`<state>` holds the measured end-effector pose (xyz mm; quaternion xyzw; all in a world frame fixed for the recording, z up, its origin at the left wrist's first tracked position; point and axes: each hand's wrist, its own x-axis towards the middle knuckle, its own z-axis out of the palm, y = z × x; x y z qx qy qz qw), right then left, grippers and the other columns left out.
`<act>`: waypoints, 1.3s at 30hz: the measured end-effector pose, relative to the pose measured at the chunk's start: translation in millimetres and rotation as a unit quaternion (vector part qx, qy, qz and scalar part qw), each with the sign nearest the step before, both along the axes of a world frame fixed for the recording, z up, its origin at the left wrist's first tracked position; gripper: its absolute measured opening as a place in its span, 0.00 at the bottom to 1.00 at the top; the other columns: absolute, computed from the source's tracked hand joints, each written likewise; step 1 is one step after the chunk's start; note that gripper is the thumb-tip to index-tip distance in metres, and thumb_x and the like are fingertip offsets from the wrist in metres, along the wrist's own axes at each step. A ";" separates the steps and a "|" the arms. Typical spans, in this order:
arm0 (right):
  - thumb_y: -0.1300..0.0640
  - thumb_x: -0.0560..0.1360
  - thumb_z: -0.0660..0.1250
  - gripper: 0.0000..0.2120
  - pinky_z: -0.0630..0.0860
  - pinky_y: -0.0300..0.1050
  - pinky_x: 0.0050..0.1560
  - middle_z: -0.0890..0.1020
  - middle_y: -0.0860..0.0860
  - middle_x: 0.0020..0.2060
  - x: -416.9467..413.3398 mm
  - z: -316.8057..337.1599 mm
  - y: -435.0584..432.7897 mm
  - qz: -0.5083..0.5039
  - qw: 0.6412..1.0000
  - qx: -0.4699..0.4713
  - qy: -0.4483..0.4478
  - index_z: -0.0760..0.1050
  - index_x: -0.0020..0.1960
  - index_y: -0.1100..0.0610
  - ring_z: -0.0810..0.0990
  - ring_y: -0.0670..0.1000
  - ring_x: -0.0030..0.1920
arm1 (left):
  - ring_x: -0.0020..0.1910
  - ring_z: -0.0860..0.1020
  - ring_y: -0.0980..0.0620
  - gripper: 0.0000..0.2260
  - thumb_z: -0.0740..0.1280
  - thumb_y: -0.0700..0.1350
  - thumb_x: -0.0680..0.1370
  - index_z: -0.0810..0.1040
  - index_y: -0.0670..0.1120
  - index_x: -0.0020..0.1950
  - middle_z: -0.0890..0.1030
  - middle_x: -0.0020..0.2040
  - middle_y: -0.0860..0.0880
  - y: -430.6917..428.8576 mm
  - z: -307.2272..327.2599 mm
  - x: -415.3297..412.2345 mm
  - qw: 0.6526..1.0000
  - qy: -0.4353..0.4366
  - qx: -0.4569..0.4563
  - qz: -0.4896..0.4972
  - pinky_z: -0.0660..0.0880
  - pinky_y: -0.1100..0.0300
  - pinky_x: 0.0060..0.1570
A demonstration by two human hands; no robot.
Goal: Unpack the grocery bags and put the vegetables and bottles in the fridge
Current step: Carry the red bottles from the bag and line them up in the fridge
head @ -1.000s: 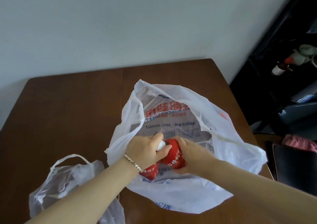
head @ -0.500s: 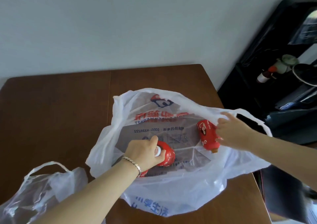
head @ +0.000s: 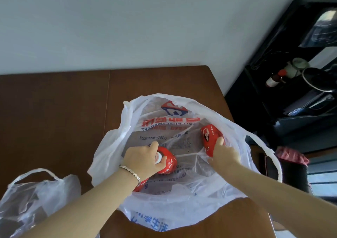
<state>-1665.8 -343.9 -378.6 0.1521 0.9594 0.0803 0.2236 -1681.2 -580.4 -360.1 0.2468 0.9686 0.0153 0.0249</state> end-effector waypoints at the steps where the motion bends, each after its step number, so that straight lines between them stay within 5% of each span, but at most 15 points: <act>1: 0.49 0.77 0.63 0.31 0.70 0.40 0.38 0.77 0.56 0.55 4.5 -4.2 -2.3 0.009 1.000 0.024 0.003 0.51 0.71 0.61 0.78 0.52 0.46 | 0.39 0.82 0.51 0.25 0.53 0.63 0.76 0.73 0.47 0.59 0.83 0.44 0.50 0.2 -1.4 1.0 1.000 0.026 0.002 -0.001 0.74 0.65 0.35; 5: 0.53 0.78 0.63 0.32 0.74 0.39 0.39 0.77 0.55 0.55 13.9 -9.9 -2.4 0.006 0.999 0.008 0.035 0.49 0.73 0.58 0.79 0.50 0.45 | 0.45 0.81 0.51 0.21 0.55 0.60 0.78 0.69 0.46 0.63 0.82 0.50 0.49 1.1 5.8 4.2 0.999 -0.014 0.023 0.018 0.72 0.67 0.41; 9: 0.50 0.77 0.62 0.26 0.71 0.40 0.38 0.75 0.54 0.56 20.0 15.3 -4.6 0.002 0.992 -0.101 0.079 0.55 0.69 0.56 0.79 0.53 0.48 | 0.16 0.72 0.55 0.18 0.66 0.59 0.65 0.80 0.44 0.38 0.75 0.21 0.52 1.0 6.9 4.1 0.998 0.053 0.040 0.003 0.58 0.70 0.19; 14: 0.50 0.76 0.62 0.17 0.73 0.43 0.46 0.70 0.52 0.59 23.7 45.0 -20.2 0.047 0.968 -0.230 0.094 0.67 0.63 0.53 0.77 0.54 0.51 | 0.13 0.69 0.54 0.19 0.60 0.59 0.66 0.79 0.45 0.34 0.72 0.18 0.51 4.9 2.0 10.3 0.997 0.075 0.030 0.008 0.60 0.69 0.15; 18: 0.48 0.76 0.62 0.18 0.75 0.45 0.52 0.72 0.53 0.61 27.6 51.6 -35.2 0.047 0.966 -0.248 0.059 0.65 0.62 0.55 0.77 0.55 0.55 | 0.12 0.68 0.51 0.18 0.64 0.59 0.65 0.77 0.44 0.32 0.71 0.17 0.50 7.2 -2.0 18.8 0.997 0.082 0.005 -0.015 0.55 0.71 0.21; 21: 0.50 0.77 0.61 0.20 0.75 0.45 0.55 0.72 0.54 0.62 24.0 64.5 -39.2 0.033 0.968 -0.242 0.062 0.63 0.66 0.56 0.77 0.55 0.57 | 0.17 0.73 0.51 0.21 0.70 0.63 0.64 0.78 0.43 0.35 0.75 0.21 0.49 14.8 3.6 23.4 0.997 0.056 -0.050 -0.008 0.62 0.69 0.21; 25: 0.49 0.77 0.62 0.20 0.73 0.43 0.51 0.73 0.52 0.62 30.6 91.6 -41.6 0.038 0.957 -0.269 0.100 0.64 0.65 0.56 0.77 0.54 0.57 | 0.46 0.81 0.49 0.24 0.52 0.63 0.77 0.69 0.45 0.60 0.82 0.48 0.49 27.7 31.9 26.0 0.996 0.019 -0.061 0.064 0.76 0.61 0.41; 30: 0.42 0.74 0.63 0.19 0.72 0.39 0.43 0.76 0.47 0.54 60.3 151.9 -43.9 0.035 0.939 -0.295 0.176 0.67 0.59 0.51 0.77 0.48 0.47 | 0.44 0.82 0.51 0.22 0.53 0.65 0.76 0.70 0.49 0.55 0.82 0.46 0.52 32.7 95.4 30.9 0.995 0.054 0.014 0.083 0.72 0.63 0.36; 33: 0.40 0.73 0.63 0.16 0.77 0.41 0.44 0.75 0.45 0.45 86.5 185.9 -51.2 0.010 0.937 -0.270 0.222 0.67 0.53 0.49 0.77 0.47 0.43 | 0.30 0.81 0.48 0.21 0.66 0.65 0.68 0.75 0.46 0.40 0.80 0.30 0.50 31.8 137.3 35.1 0.985 0.167 0.029 0.011 0.53 0.67 0.21; 35: 0.41 0.73 0.63 0.14 0.77 0.42 0.42 0.74 0.44 0.40 108.0 203.3 -56.6 -0.022 0.934 -0.246 0.257 0.67 0.49 0.49 0.76 0.46 0.40 | 0.20 0.76 0.48 0.20 0.71 0.62 0.63 0.75 0.46 0.33 0.75 0.22 0.50 33.3 162.2 43.7 0.983 0.177 0.027 -0.040 0.46 0.70 0.23; 39: 0.40 0.72 0.64 0.14 0.77 0.39 0.42 0.76 0.44 0.41 165.8 230.8 -60.1 -0.115 0.919 -0.213 0.310 0.70 0.50 0.48 0.77 0.45 0.41 | 0.38 0.78 0.48 0.16 0.54 0.58 0.75 0.71 0.47 0.47 0.80 0.40 0.49 47.9 195.5 74.1 0.974 0.152 -0.006 -0.166 0.60 0.62 0.29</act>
